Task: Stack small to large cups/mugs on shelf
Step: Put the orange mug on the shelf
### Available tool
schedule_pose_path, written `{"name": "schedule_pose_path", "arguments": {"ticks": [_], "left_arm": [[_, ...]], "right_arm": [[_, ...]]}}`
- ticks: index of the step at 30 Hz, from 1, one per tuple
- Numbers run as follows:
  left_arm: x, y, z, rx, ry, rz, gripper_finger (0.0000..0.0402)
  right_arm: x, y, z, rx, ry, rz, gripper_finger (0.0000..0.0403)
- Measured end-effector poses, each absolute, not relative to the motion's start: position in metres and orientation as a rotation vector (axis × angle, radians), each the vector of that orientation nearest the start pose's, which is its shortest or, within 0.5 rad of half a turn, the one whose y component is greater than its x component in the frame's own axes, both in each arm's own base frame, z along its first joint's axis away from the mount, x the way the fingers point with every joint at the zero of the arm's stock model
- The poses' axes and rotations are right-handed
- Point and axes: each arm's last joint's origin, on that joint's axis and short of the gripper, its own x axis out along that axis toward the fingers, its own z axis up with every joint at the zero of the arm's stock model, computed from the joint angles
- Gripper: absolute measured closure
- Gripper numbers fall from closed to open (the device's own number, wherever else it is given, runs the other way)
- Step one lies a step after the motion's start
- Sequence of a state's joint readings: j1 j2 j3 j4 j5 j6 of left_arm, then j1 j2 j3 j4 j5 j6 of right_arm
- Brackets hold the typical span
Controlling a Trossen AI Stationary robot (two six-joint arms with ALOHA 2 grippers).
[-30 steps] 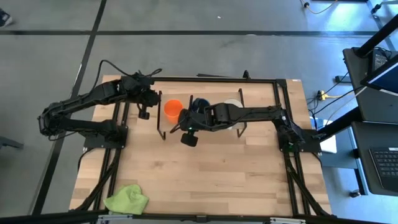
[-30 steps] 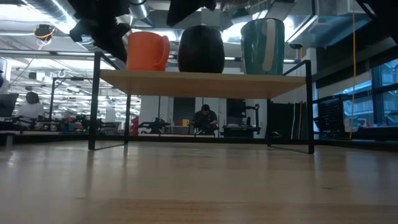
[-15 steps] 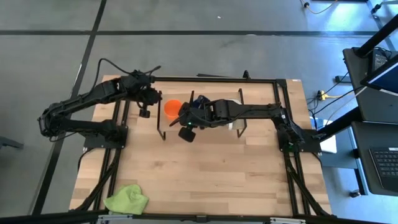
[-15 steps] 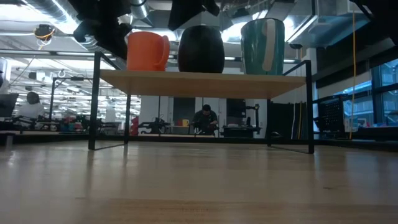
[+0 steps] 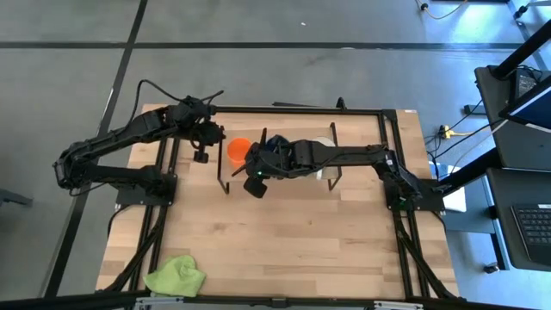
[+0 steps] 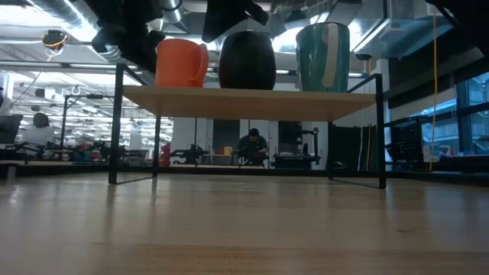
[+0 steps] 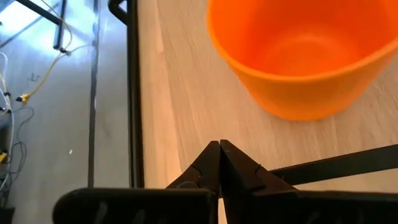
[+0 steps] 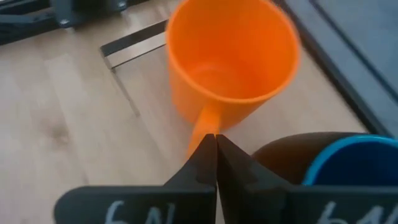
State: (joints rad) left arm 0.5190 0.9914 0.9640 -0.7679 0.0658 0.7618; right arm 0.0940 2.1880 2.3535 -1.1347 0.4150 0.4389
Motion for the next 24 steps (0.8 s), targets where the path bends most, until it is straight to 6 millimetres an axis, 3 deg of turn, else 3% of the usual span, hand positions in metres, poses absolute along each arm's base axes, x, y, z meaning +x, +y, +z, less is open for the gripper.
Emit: {"name": "schedule_pose_path", "arguments": {"ticks": [14,24], "left_arm": [[0.176,0.098,0.302,0.472,0.896,0.098,0.0400],[0.176,0.098,0.302,0.473,0.894,0.098,0.0400]], "right_arm": [[0.456,0.030,0.338,0.147,0.865,-0.527,0.0403],[0.463,0.022,0.325,0.170,0.899,-0.526,0.0403]]}}
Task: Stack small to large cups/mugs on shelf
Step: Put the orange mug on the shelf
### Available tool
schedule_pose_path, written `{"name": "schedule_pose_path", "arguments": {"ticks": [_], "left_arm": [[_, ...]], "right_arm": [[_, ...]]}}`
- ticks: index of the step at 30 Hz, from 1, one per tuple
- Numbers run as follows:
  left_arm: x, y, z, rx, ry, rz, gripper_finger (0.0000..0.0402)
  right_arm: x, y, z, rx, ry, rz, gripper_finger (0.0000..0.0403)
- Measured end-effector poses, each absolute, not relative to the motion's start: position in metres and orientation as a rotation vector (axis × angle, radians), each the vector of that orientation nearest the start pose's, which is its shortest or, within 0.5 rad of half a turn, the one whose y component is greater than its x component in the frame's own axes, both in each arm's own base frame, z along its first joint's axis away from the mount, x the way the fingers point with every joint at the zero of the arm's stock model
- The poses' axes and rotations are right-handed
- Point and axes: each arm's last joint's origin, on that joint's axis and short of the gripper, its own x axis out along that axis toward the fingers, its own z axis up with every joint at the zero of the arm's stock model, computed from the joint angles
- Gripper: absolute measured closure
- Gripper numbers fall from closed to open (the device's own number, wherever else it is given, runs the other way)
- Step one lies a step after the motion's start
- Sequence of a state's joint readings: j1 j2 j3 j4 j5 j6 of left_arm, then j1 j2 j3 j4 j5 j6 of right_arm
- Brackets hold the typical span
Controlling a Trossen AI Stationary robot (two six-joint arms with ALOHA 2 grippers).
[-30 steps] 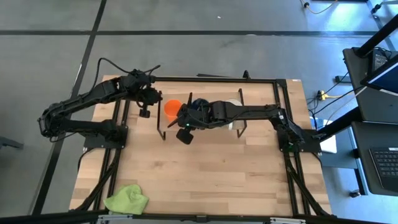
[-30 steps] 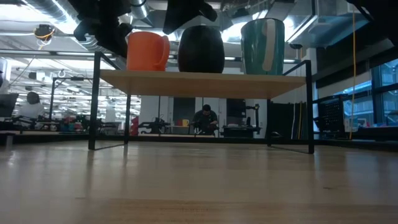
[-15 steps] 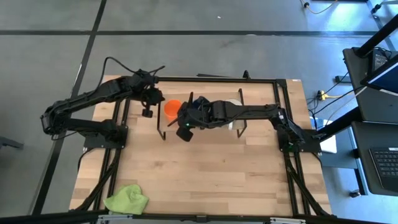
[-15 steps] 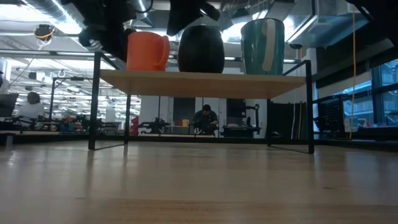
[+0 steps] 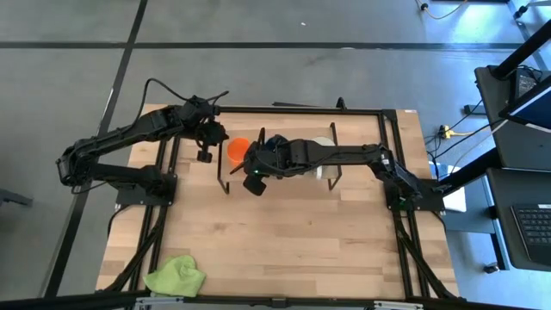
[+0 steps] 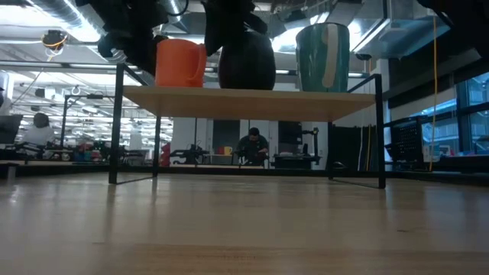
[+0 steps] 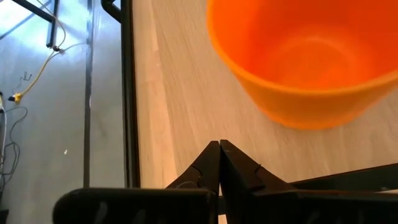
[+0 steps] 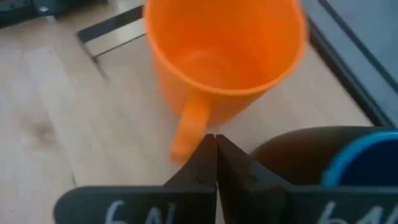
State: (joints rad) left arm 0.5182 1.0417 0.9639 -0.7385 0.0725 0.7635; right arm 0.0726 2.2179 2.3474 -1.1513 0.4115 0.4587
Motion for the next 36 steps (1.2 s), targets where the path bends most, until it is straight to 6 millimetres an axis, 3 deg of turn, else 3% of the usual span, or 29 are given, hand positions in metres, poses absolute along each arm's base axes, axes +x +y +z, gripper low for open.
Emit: {"name": "schedule_pose_path", "arguments": {"ticks": [36], "left_arm": [[0.197,0.108,0.295,0.472,0.829,0.055,0.0400]], "right_arm": [[0.474,0.023,0.329,0.229,0.789,-0.494,0.0403]]}}
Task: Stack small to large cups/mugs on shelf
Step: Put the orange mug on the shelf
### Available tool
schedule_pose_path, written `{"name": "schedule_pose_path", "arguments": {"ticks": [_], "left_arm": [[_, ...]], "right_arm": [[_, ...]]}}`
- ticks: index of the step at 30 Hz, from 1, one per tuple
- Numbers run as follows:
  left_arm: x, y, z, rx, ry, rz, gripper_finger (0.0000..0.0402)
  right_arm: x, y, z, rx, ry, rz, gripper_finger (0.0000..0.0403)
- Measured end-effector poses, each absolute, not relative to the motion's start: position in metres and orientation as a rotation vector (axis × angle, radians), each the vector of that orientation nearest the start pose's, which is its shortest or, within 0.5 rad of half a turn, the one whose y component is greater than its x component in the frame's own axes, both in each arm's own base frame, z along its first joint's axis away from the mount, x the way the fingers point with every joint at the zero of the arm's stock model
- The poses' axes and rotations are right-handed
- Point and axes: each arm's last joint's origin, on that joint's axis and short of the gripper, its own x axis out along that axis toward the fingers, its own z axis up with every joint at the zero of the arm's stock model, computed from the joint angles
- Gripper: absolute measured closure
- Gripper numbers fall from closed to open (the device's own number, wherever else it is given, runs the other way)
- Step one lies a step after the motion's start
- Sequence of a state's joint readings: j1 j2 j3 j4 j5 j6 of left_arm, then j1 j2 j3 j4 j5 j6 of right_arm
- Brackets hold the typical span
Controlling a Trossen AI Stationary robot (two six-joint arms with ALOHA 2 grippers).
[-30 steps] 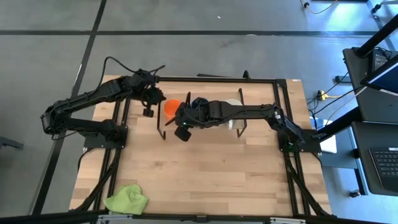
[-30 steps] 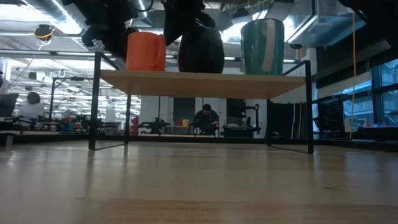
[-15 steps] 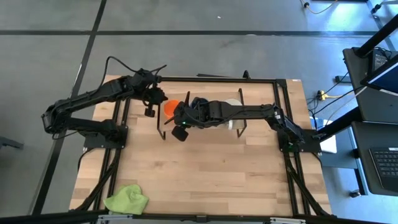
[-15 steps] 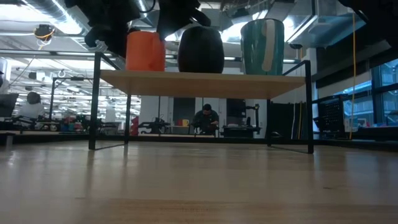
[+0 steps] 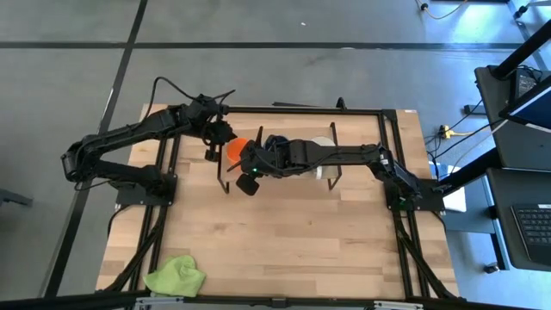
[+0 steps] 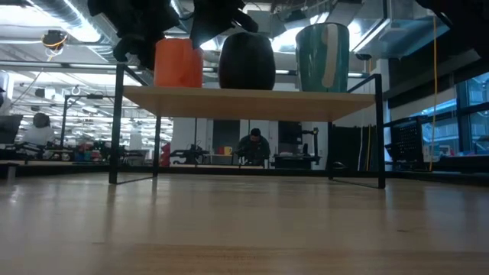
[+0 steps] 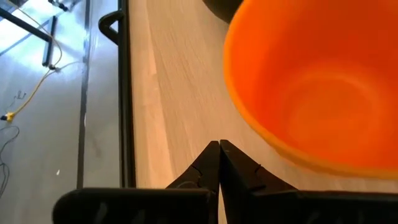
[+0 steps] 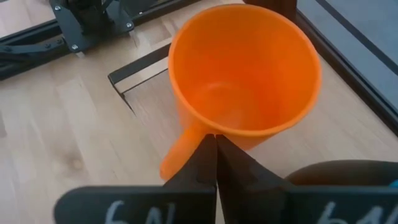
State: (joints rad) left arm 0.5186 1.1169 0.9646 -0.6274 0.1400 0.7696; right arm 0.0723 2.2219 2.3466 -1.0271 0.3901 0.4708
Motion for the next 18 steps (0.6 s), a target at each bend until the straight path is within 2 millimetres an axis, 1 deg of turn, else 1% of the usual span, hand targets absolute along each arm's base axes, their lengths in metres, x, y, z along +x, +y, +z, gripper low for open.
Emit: {"name": "schedule_pose_path", "arguments": {"ticks": [18], "left_arm": [[0.2028,0.1094,0.2983,0.474,0.748,0.037,0.0400]], "right_arm": [[0.4759,0.0239,0.3310,0.243,0.762,-0.485,0.0403]]}}
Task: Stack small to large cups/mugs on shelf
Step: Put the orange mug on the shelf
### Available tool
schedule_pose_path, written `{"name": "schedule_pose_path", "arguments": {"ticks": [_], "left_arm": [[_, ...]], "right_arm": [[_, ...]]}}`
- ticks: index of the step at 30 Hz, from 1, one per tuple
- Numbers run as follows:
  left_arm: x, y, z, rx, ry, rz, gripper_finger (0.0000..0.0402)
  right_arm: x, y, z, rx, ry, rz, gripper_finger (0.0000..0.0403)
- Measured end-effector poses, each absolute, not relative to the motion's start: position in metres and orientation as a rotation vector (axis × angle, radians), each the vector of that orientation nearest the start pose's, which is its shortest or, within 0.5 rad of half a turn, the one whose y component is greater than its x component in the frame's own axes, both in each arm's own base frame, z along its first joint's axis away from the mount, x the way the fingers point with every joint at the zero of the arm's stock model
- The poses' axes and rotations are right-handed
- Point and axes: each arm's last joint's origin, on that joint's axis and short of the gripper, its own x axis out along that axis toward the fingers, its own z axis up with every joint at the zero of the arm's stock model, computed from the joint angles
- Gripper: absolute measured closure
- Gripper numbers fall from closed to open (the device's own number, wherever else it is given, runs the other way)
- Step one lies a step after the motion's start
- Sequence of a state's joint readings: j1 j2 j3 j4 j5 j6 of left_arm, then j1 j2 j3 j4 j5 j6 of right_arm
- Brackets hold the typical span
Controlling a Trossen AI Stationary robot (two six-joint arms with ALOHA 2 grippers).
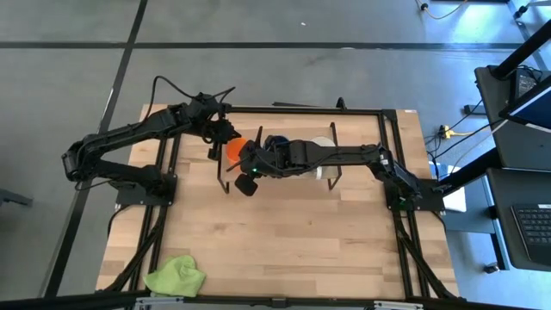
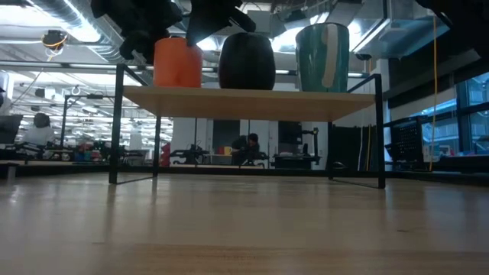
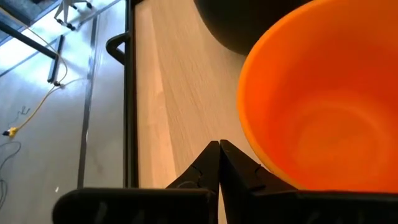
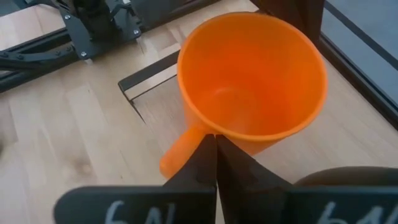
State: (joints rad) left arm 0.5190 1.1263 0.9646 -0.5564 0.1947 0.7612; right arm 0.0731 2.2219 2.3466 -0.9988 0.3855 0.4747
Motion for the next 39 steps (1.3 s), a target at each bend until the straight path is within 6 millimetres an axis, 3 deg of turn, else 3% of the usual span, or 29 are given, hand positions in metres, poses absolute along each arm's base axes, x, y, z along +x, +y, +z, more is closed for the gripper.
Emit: {"name": "schedule_pose_path", "arguments": {"ticks": [39], "left_arm": [[0.2066,0.1086,0.3023,0.460,0.669,0.004,0.0398]], "right_arm": [[0.4783,0.0271,0.3326,0.259,0.745,-0.437,0.0402]]}}
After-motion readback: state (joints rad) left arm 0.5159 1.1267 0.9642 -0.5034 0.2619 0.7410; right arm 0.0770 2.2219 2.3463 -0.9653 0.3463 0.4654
